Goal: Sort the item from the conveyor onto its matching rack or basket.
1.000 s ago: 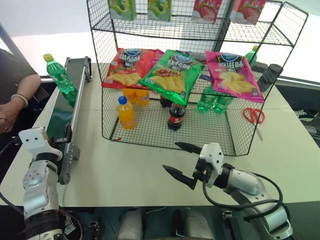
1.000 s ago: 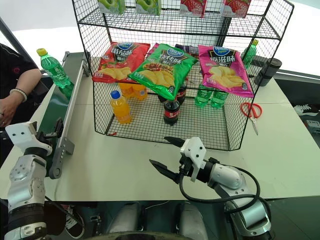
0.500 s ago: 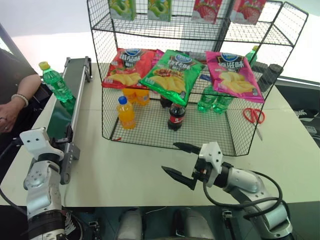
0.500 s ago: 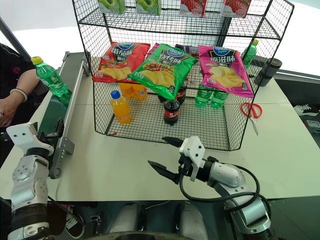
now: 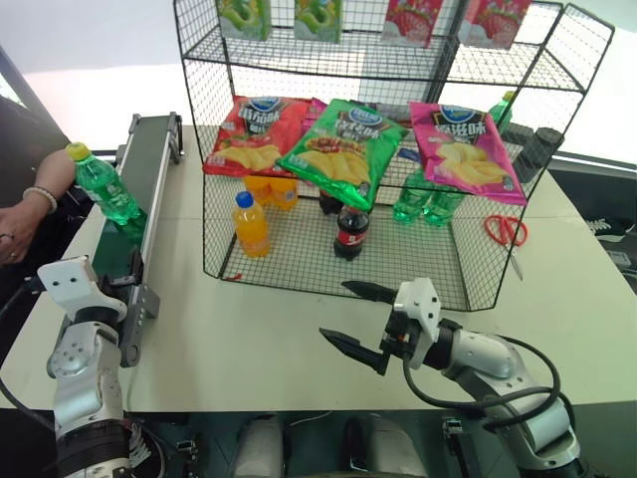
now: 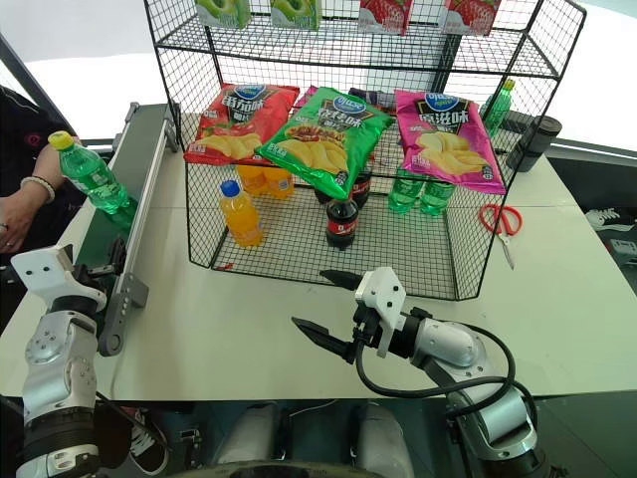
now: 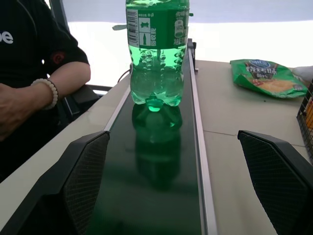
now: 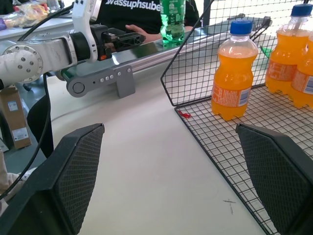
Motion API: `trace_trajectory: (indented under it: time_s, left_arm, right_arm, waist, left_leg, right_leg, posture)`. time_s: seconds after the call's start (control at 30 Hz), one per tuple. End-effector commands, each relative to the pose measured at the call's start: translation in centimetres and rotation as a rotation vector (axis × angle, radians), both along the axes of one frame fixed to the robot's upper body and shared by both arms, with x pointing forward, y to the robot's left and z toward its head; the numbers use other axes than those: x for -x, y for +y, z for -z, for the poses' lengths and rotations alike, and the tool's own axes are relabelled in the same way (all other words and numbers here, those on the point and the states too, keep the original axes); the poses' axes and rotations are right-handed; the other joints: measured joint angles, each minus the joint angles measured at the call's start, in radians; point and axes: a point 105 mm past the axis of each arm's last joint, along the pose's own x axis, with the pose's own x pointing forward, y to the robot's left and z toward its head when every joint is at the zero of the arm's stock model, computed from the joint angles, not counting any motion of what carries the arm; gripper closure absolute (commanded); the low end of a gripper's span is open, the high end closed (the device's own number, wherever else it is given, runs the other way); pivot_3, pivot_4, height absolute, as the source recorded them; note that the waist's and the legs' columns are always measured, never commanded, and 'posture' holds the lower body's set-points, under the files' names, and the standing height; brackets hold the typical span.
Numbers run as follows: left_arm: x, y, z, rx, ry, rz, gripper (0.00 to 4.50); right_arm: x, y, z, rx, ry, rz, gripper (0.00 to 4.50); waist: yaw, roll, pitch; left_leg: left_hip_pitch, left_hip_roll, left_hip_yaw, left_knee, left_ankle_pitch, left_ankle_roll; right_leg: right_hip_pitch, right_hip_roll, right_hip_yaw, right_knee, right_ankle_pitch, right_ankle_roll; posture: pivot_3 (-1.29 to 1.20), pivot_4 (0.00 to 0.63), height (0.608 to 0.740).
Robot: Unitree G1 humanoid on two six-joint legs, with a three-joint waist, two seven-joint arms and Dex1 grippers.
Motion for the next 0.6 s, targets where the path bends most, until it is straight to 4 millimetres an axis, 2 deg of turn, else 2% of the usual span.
trace_trajectory:
  time_s: [0.03, 0.6]
  left_arm:
    - [0.43, 0.80, -0.81, -0.025, -0.030, -0.036, 0.00]
    - [0.82, 1.73, -0.83, -0.032, -0.033, -0.103, 0.00]
  right_arm:
    - [0.20, 0.32, -1.02, -0.024, -0.031, -0.022, 0.02]
    - [0.25, 0.42, -0.93, -0.032, -0.028, -0.033, 0.02]
  waist:
    - [0.000, 0.000, 0.000]
    - [0.000, 0.000, 0.000]
  left_leg:
    - [0.000, 0.000, 0.000, 0.000, 0.000, 0.000]
    - [0.000, 0.000, 0.000, 0.000, 0.000, 0.000]
  right_leg:
    - [0.000, 0.000, 0.000, 0.000, 0.000, 0.000]
    - [0.000, 0.000, 0.000, 0.000, 0.000, 0.000]
  posture:
    - [0.00, 0.150, 0.734]
    - [0.00, 0.150, 0.734]
